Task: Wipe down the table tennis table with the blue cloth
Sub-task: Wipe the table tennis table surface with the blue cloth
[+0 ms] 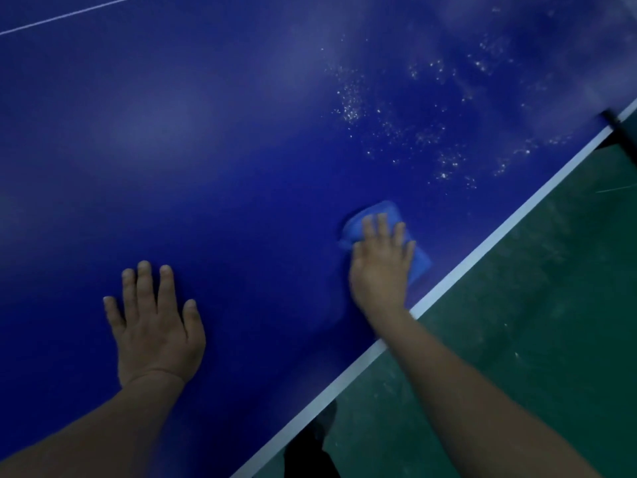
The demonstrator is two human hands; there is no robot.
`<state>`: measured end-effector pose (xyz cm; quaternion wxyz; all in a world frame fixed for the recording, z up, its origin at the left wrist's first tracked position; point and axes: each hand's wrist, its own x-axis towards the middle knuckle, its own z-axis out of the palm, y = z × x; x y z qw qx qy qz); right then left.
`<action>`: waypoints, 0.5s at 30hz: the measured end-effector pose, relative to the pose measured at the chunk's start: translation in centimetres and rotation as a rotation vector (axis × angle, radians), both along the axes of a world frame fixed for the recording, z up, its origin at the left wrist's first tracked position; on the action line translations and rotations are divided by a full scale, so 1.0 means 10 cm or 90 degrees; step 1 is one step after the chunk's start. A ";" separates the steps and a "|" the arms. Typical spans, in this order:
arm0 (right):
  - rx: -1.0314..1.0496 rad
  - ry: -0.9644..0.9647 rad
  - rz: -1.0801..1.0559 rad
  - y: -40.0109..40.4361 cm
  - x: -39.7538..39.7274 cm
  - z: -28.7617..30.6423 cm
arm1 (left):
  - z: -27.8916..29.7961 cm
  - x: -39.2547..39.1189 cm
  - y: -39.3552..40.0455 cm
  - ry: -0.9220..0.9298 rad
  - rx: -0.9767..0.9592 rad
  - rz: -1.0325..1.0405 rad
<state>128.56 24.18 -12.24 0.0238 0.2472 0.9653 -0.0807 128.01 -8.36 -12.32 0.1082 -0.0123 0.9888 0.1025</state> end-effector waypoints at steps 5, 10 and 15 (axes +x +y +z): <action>-0.040 -0.037 0.359 -0.05 0.54 0.01 | -0.01 0.01 -0.01 0.007 0.002 0.002; 0.005 -0.046 0.096 1.15 0.22 0.04 | 0.00 -0.01 0.01 0.004 0.003 0.003; 0.003 -0.042 -0.103 1.39 -0.08 0.04 | -0.02 -0.01 -0.01 0.012 0.004 0.003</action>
